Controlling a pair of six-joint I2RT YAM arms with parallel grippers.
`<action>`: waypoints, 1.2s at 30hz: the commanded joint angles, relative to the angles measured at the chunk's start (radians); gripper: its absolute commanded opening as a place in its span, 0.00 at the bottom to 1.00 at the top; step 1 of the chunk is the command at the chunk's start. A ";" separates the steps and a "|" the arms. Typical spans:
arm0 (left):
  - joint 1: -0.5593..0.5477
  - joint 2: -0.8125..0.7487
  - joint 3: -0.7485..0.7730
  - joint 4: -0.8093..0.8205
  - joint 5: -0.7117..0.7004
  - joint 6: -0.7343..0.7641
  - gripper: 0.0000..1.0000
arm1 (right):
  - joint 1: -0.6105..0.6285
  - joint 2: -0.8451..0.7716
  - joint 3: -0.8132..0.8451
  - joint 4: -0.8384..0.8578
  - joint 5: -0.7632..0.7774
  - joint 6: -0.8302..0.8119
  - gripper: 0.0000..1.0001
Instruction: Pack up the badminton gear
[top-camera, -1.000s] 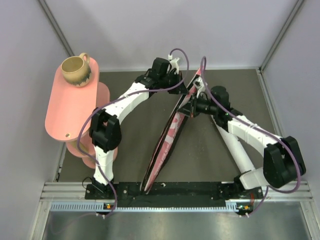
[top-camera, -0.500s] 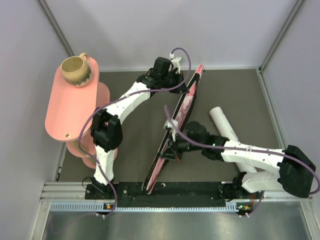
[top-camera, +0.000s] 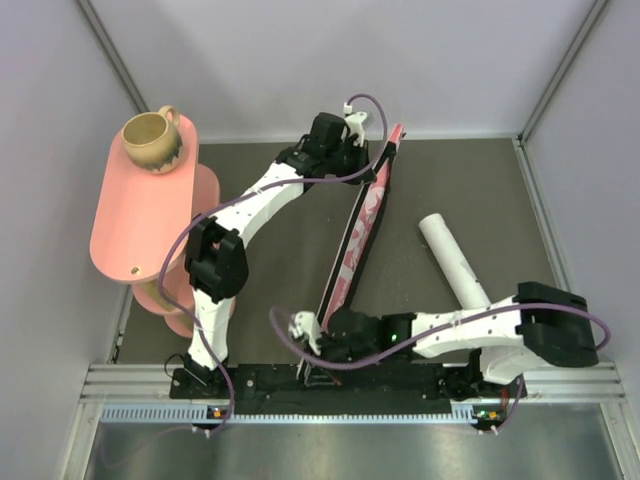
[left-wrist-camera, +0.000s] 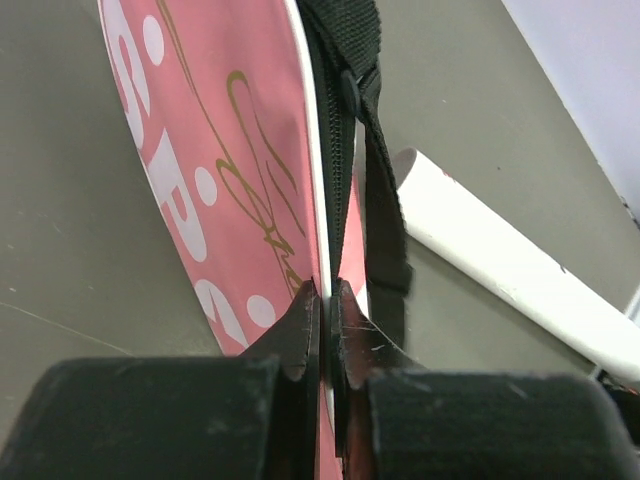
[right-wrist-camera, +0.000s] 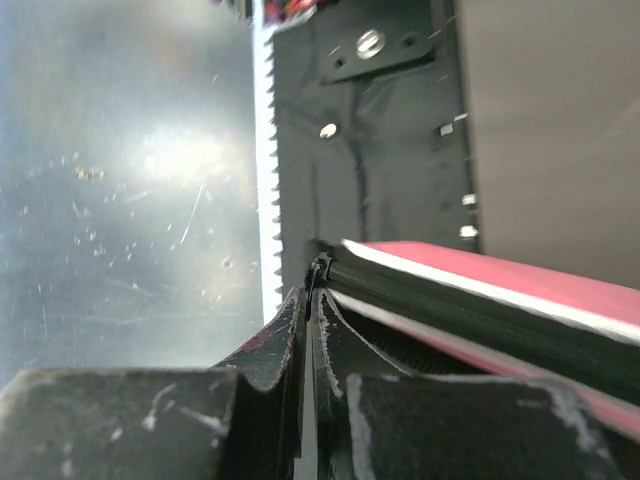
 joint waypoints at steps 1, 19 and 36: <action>0.030 0.035 0.060 0.149 -0.163 0.098 0.00 | 0.128 0.081 0.055 0.060 -0.122 -0.005 0.00; -0.085 -0.041 0.055 -0.050 -0.585 0.250 0.00 | -0.014 -0.598 -0.021 -0.337 0.897 0.157 0.68; -0.125 0.065 0.109 -0.133 -0.837 0.216 0.21 | -0.192 -0.858 -0.104 -0.579 0.945 0.250 0.73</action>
